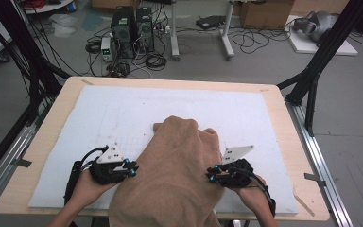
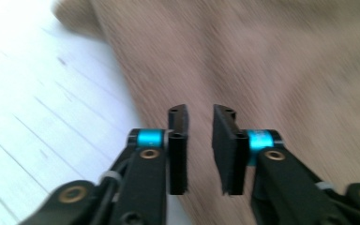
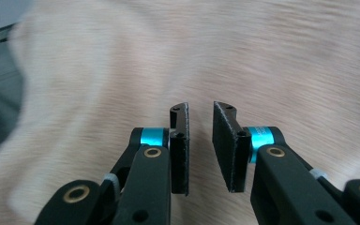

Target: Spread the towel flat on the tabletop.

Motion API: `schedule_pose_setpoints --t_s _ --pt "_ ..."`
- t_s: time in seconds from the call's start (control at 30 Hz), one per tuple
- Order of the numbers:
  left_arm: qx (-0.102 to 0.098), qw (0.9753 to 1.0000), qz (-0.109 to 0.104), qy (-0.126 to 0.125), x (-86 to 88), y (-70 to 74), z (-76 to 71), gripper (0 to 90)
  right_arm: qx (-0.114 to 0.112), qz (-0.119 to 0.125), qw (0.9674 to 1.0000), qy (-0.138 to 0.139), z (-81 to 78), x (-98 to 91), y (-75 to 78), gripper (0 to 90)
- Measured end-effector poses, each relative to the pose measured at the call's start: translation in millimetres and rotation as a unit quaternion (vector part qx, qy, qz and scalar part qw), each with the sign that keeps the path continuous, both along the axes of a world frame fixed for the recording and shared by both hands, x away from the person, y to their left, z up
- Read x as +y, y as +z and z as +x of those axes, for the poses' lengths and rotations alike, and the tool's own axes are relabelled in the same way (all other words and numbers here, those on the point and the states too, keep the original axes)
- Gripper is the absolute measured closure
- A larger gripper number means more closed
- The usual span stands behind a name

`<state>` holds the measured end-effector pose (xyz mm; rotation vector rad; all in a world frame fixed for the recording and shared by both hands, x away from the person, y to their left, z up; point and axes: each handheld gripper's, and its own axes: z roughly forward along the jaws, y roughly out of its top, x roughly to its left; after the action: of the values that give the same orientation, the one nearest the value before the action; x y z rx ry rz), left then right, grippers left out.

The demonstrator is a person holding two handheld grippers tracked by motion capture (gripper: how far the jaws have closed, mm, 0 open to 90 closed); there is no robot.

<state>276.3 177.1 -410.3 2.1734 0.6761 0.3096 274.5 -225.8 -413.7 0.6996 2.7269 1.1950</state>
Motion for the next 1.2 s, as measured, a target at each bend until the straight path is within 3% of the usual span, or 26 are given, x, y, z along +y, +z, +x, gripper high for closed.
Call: schedule_pose_setpoints --t_s 0.07,0.17,0.27,0.3,0.33,0.4,0.53,0.67,0.83,0.9,1.03,1.1,1.17,1.2 --pt "-0.006 0.9999 0.001 0.013 -7.8 1.4 12.7 71.5 -0.003 0.004 0.9993 -0.037 7.9 -11.5 -0.5 72.2" --pt "-0.003 0.9994 0.011 0.033 -20.7 -3.8 33.0 61.3 0.013 0.009 0.9963 -0.084 20.3 -23.9 -6.7 63.5" --pt "0.029 0.9981 0.036 0.040 -33.1 -16.7 50.0 50.7 0.033 0.001 0.9952 -0.092 29.0 -22.7 -19.0 59.6" --pt "0.036 0.9978 0.041 0.038 -34.9 -19.6 52.0 52.5 0.037 -0.002 0.9953 -0.089 31.2 -19.8 -24.2 61.7" --pt "0.043 0.9976 0.048 0.026 -36.5 -22.9 52.4 60.1 0.030 0.002 0.9954 -0.090 31.4 -19.2 -25.3 64.5" --pt "0.030 0.9982 0.048 0.021 -37.0 -21.1 49.1 80.4 0.028 0.000 0.9958 -0.088 32.9 -17.7 -25.2 74.1" --pt "0.022 0.9983 0.051 0.018 -29.2 -13.1 38.3 84.6 0.022 -0.013 0.9979 -0.059 34.5 -13.3 -21.5 84.4" --pt "0.010 0.9992 0.027 0.029 -5.4 -2.2 15.0 84.8 -0.001 -0.012 0.9990 -0.042 23.1 -8.9 -10.5 85.3" --pt "0.006 0.9994 0.012 0.031 16.1 5.5 -10.6 84.8 -0.006 -0.005 1.0000 -0.005 2.3 -4.1 0.3 85.3" --pt "0.011 0.9996 0.014 0.020 20.8 6.7 -21.3 84.8 0.000 -0.007 0.9998 0.018 -7.7 -0.1 2.8 85.3" --pt "0.037 0.9987 0.023 -0.025 22.9 3.5 -39.8 84.6 0.019 -0.017 0.9977 0.062 -25.5 7.2 5.5 84.7" --pt "0.040 0.9983 0.017 -0.038 22.8 4.1 -42.1 81.6 0.017 -0.011 0.9975 0.068 -28.2 7.2 9.8 79.8" --pt "0.028 0.9993 0.009 -0.025 23.2 9.6 -35.8 66.6 0.002 0.002 0.9983 0.058 -22.2 4.3 17.8 76.9" --pt "0.023 0.9996 -0.002 -0.016 23.8 13.8 -29.7 63.5 -0.005 0.007 0.9987 0.050 -18.5 3.3 20.4 75.0"
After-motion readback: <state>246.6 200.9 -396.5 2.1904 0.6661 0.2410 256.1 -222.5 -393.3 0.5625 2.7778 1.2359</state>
